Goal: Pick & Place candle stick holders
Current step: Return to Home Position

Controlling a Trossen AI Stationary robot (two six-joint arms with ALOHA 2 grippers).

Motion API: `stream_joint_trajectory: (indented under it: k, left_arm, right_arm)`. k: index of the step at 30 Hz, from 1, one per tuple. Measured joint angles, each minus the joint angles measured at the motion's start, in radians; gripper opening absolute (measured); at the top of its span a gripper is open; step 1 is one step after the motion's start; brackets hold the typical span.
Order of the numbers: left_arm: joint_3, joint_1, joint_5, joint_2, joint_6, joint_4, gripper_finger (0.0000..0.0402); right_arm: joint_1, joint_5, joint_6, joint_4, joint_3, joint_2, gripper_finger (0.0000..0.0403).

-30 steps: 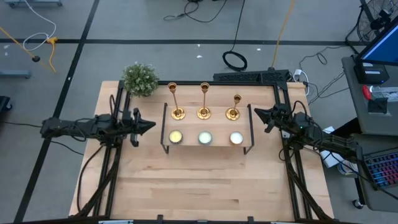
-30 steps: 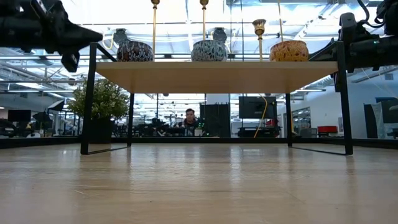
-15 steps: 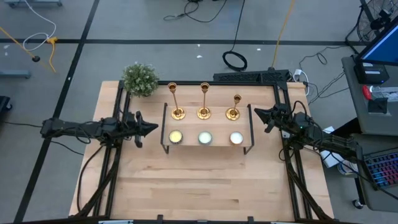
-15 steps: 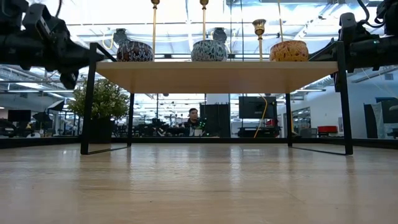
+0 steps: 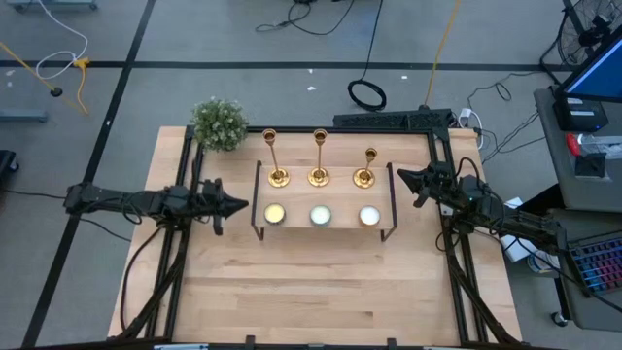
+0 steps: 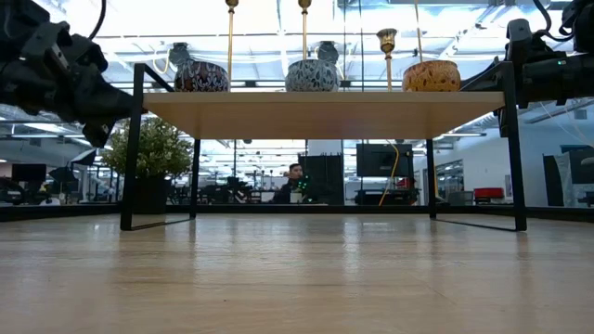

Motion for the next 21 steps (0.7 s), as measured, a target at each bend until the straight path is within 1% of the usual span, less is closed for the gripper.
stream_joint_trajectory:
  k: [7, 14, 21]
  left_arm:
    - [0.002, -0.023, -0.001, 0.017, 0.011, -0.031, 0.0002]
    - [0.002, -0.025, -0.001, 0.054, -0.010, -0.033, 0.0003]
    - [0.002, -0.025, -0.001, 0.060, -0.017, -0.015, 0.0011]
  right_arm:
    - [0.000, 0.000, 0.000, 0.000, 0.000, 0.000, 0.0004]
    - [0.000, 0.000, 0.000, 0.000, 0.000, 0.000, 0.0004]
    - [0.000, 0.000, 0.000, 0.000, 0.000, 0.000, 0.0004]
